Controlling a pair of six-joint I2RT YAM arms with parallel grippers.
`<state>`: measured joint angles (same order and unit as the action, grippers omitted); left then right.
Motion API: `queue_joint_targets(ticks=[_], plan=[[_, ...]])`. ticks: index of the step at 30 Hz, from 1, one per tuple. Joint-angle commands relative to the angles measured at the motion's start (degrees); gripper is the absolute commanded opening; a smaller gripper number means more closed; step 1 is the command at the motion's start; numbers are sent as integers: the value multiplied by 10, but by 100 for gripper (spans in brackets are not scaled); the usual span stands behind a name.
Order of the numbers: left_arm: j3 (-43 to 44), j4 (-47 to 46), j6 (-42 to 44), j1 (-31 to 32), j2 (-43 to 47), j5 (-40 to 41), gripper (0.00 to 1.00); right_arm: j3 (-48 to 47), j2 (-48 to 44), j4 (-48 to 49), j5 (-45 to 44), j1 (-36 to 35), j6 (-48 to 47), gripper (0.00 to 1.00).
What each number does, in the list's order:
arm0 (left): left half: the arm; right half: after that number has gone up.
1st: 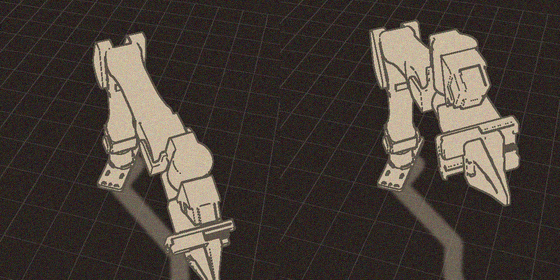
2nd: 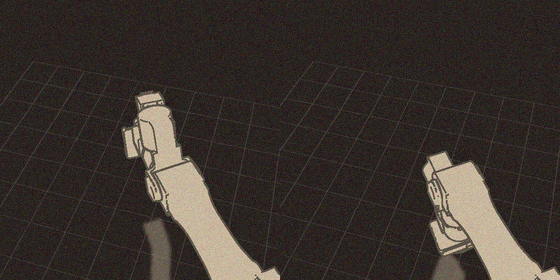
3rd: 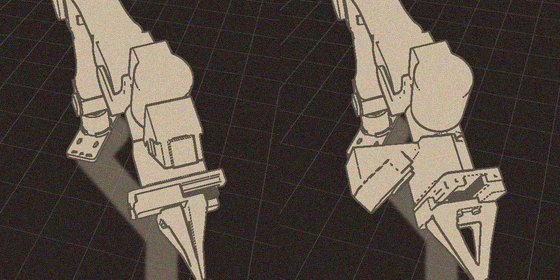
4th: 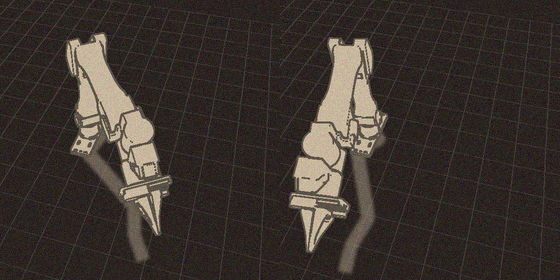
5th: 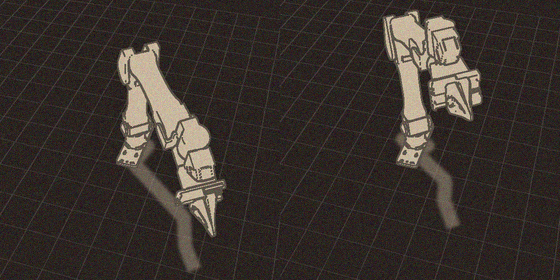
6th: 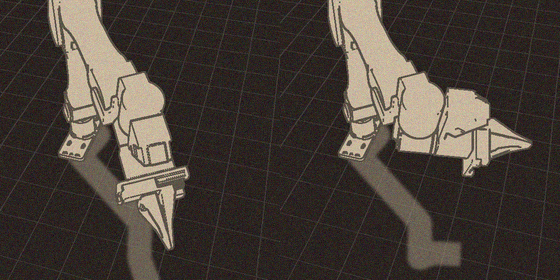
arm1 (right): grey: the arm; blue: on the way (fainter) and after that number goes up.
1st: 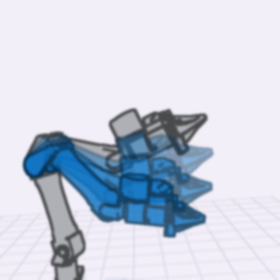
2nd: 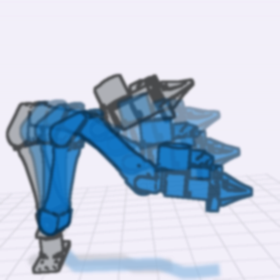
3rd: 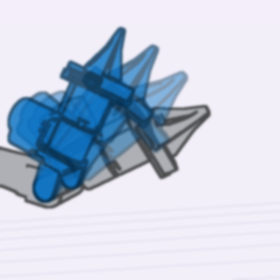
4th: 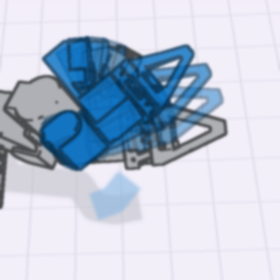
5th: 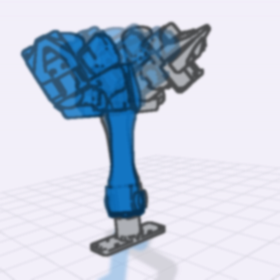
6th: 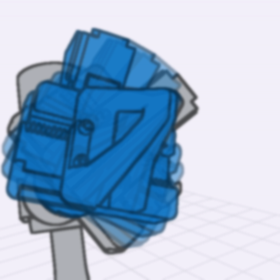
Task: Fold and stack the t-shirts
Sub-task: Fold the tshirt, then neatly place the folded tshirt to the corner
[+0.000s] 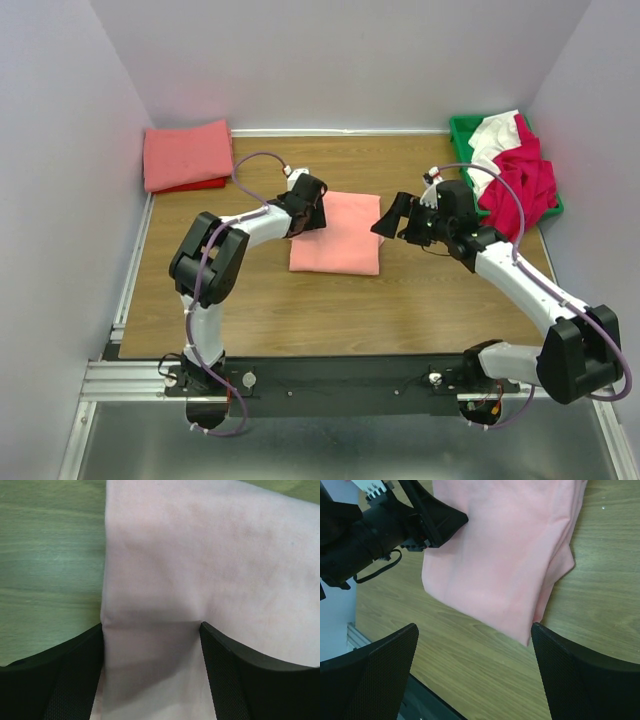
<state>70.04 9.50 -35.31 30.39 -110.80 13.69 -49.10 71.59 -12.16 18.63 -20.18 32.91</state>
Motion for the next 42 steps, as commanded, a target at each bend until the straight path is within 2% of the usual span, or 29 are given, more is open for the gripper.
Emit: queue_joint_targets(ticks=[1,2,3,5,6,8,9,10,12,17,23,31,34,42], plan=[[13,53,-12,10,-45,29,71,16,-15,-11,12,1,-14,100],[15,54,-14,11,-48,37,66,16,-15,-12,9,1,-14,100],[19,54,-14,12,-50,40,56,16,-18,-12,4,1,-15,100],[21,55,-13,12,-56,47,45,17,-21,-13,1,1,-19,100],[23,54,-9,12,-59,48,29,17,-22,-14,-4,1,-20,100],[30,52,-2,12,-69,49,18,19,-22,-15,-11,2,-30,100],[33,54,4,12,-72,49,5,21,-24,-16,-23,1,-34,100],[40,54,7,12,-77,54,0,23,-24,-16,-30,1,-38,100],[55,64,18,11,-80,66,0,24,-25,-18,-52,1,-41,100],[127,85,72,-2,-72,154,0,30,-30,-29,-79,1,-42,100],[175,28,208,-43,-59,198,0,30,-33,-36,-113,2,-51,100],[258,-38,350,-101,-94,292,0,23,-10,-40,-135,3,-61,100],[260,-91,429,-131,-100,288,0,20,1,-40,-143,2,-64,100],[312,-137,510,-205,-114,244,0,10,49,-42,-163,3,-68,100]])
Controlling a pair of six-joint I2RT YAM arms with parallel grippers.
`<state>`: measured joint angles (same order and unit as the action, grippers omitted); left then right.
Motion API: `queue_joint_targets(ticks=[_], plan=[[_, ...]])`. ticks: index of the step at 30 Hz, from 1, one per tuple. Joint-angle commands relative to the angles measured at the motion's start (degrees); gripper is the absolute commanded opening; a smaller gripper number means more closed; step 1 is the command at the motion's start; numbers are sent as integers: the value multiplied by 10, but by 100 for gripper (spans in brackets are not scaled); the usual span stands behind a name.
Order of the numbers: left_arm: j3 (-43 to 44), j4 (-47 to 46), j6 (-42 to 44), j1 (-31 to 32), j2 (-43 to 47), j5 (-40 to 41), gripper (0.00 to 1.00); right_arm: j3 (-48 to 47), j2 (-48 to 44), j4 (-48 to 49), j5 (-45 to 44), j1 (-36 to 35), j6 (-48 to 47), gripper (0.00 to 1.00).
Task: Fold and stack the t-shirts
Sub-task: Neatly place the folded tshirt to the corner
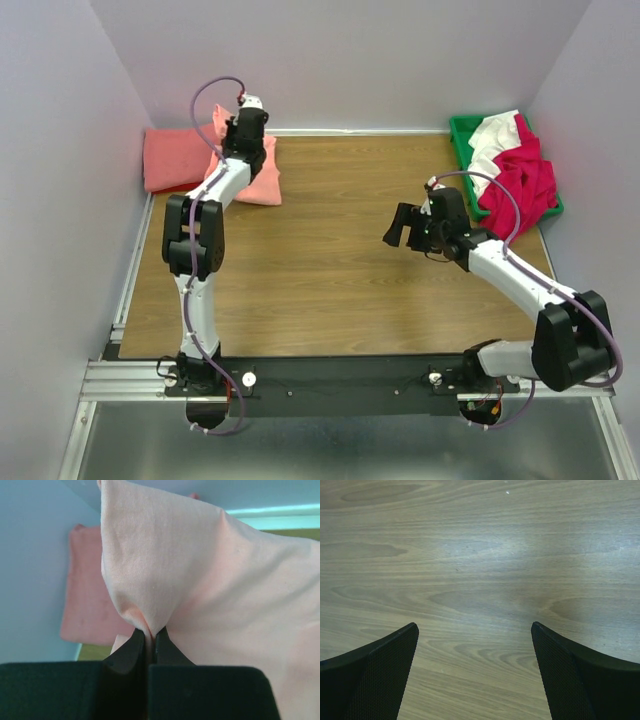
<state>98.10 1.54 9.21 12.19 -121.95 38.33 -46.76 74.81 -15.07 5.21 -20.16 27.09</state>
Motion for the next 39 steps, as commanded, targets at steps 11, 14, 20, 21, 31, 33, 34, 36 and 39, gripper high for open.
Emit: queue_joint_targets(ticks=[11,14,20,21,31,33,34,36,39], plan=[[63,-90,128,-45,18,-37,0,-27,69,-18,-49,7,-10,100],[77,-88,134,-49,22,-38,0,-30,75,-21,-49,7,-10,100],[94,-80,119,-54,37,-55,0,-38,85,-22,-62,8,-9,100],[96,-81,117,-55,39,-59,0,-39,88,-23,-62,8,-8,100],[154,-74,76,-98,10,-115,0,-47,93,-25,-57,8,2,100],[169,-74,74,-105,-3,-133,0,-49,97,-26,-57,8,3,100],[176,-74,76,-112,-13,-141,0,-49,98,-27,-57,8,4,100],[181,-74,78,-117,-24,-149,0,-52,104,-29,-58,8,6,100],[187,-71,86,-133,-46,-159,0,-58,108,-32,-57,8,8,100]])
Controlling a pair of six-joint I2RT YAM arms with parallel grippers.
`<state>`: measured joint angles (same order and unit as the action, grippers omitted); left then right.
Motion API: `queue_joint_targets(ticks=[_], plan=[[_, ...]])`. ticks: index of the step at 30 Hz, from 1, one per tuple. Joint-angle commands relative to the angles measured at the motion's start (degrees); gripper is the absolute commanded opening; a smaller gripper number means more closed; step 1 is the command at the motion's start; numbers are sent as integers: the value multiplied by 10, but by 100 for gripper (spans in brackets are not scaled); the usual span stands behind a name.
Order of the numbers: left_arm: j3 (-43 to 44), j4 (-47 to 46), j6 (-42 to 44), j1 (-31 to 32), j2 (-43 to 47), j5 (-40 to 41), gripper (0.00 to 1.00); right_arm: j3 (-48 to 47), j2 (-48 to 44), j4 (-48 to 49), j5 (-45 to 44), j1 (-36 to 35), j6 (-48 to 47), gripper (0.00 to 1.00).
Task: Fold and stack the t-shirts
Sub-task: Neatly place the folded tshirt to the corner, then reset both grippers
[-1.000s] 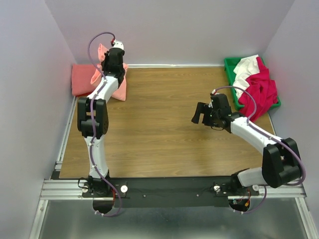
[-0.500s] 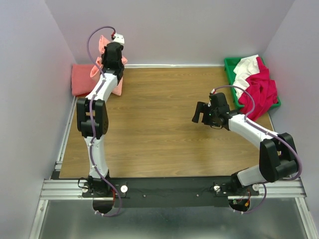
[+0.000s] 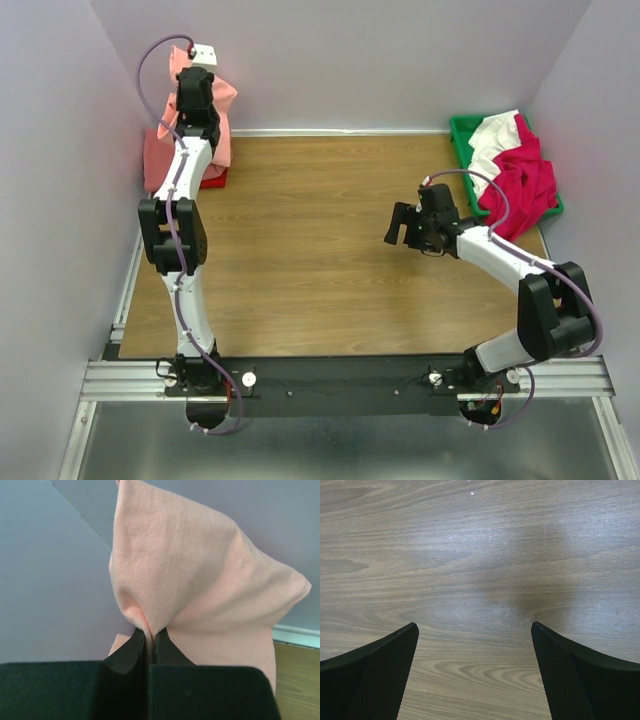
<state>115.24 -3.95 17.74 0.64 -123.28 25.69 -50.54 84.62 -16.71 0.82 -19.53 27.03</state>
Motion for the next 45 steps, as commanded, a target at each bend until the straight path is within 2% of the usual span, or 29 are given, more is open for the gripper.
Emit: queue_joint_targets(ticks=[1,14,22,23,24,25,27,28,33,39,41,42,43,44,45], plan=[[15,-15,5,-20,-38,-36,0,-22,12,-17,-13,2,9,100],[92,9,9,-73,-150,-41,0,-42,43,-28,-21,3,22,100],[97,15,-2,-99,-168,-33,0,-54,61,-31,-22,2,27,100],[97,17,-4,-104,-167,-39,9,-53,60,-32,-23,2,27,100],[95,19,-5,-106,-166,-46,25,-52,62,-32,-24,2,27,100],[90,20,-8,-108,-161,-56,43,-51,62,-32,-26,3,27,100],[88,22,-12,-108,-157,-60,90,-50,62,-32,-28,2,28,100],[87,24,-14,-108,-154,-61,98,-49,59,-34,-27,3,29,100],[86,53,-48,-107,-103,-84,98,-42,43,-34,-33,3,30,100],[68,107,-153,-96,5,-190,98,-20,-7,-35,-44,2,50,100],[35,110,-182,-87,50,-217,98,2,-20,-35,-50,2,60,100],[23,109,-226,-71,63,-213,98,8,-26,-35,-54,2,64,100],[-26,123,-293,-21,113,-185,98,31,-64,-35,-53,2,73,100],[-27,126,-293,-21,114,-185,98,31,-64,-35,-53,2,73,100],[-65,129,-322,12,146,-183,98,39,-80,-35,-49,3,75,100]])
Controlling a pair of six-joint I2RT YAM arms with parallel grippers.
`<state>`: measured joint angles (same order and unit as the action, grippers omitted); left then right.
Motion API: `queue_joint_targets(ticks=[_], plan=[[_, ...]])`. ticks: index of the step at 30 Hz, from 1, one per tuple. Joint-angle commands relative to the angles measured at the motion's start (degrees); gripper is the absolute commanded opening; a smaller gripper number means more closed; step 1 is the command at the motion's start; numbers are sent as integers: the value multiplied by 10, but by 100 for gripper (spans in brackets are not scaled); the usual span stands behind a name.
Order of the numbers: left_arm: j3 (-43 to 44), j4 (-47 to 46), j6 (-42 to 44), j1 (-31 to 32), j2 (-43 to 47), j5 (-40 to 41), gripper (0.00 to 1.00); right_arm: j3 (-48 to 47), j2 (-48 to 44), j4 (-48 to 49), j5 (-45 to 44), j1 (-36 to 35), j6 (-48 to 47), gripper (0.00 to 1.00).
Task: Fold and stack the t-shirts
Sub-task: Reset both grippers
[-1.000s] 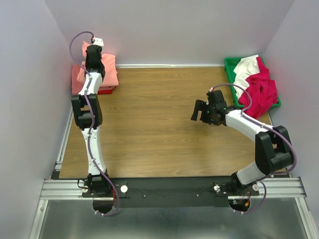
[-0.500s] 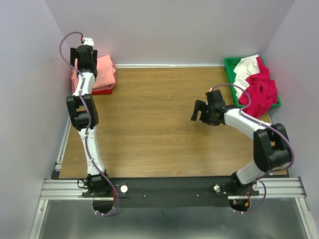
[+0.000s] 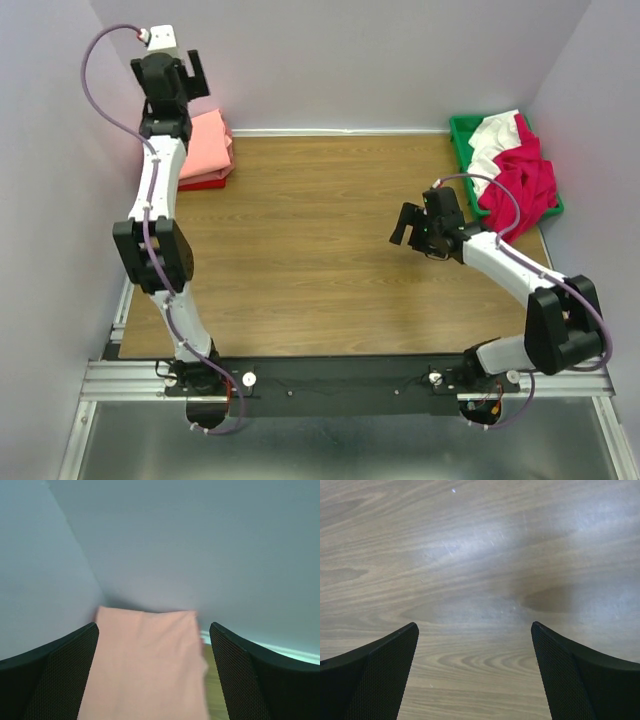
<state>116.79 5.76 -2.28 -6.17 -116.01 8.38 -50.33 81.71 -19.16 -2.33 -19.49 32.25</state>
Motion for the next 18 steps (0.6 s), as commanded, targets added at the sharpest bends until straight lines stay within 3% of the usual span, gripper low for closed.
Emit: queue_joint_targets(ticks=[1,5,12,15,18], plan=[[-109,27,-133,95,95,-10,98,41,-63,-11,-16,2,23,100],[-317,-20,-186,199,234,86,98,77,-123,-11,-28,1,34,100],[-576,-17,-326,341,398,182,98,137,-207,-11,-75,1,65,100],[-646,-15,-367,356,453,188,98,146,-222,-9,-90,1,79,100],[-649,35,-378,356,471,210,98,150,-230,-10,-102,1,81,100]])
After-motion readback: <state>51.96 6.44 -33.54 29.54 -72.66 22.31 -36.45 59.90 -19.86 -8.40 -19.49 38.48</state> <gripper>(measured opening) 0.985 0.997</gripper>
